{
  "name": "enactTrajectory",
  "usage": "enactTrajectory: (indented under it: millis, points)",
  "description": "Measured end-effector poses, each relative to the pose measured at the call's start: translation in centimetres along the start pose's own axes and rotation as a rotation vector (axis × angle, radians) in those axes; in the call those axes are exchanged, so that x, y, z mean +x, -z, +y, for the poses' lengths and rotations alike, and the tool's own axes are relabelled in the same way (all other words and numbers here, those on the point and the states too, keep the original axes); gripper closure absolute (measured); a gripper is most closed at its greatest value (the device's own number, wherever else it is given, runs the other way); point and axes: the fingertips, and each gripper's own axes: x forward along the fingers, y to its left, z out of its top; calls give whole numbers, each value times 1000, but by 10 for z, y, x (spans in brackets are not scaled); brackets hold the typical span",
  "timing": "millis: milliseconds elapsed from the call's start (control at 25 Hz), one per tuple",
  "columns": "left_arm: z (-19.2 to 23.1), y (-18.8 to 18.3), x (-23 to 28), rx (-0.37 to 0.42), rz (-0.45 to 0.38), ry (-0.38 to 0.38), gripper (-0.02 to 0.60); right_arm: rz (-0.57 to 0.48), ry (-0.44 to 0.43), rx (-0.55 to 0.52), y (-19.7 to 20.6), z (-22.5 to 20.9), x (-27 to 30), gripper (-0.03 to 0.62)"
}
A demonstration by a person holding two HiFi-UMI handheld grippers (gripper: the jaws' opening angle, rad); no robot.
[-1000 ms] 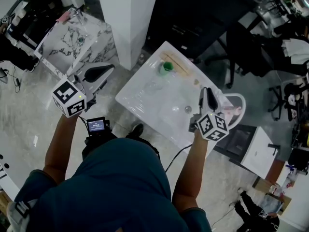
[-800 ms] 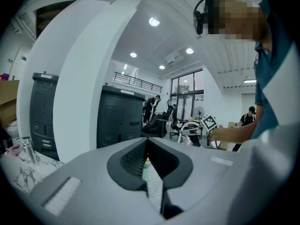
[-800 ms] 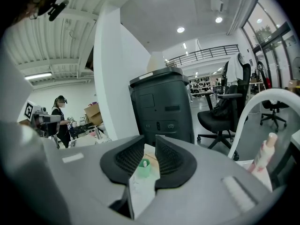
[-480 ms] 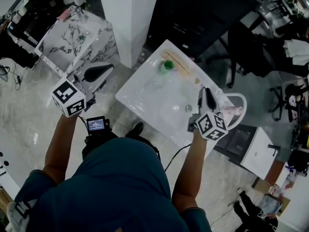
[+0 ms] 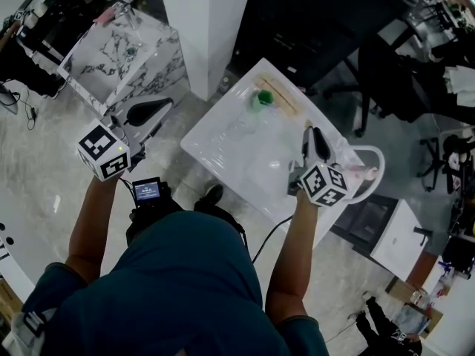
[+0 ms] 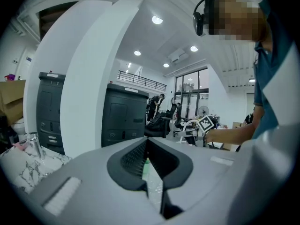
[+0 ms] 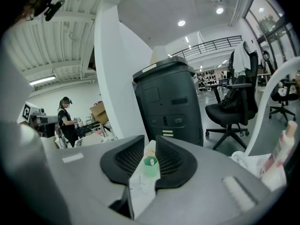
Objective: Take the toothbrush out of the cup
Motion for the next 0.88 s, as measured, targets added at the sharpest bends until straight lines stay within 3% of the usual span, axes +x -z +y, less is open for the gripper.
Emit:
enactTrajectory:
  millis: [520,880]
  points:
    - [6,20,-24,-39,35,-80,581,107,-101,24,37,13,61,513]
    - [7,30,-29,-57,53,-101,582,197,-111,38,68,8,101,500]
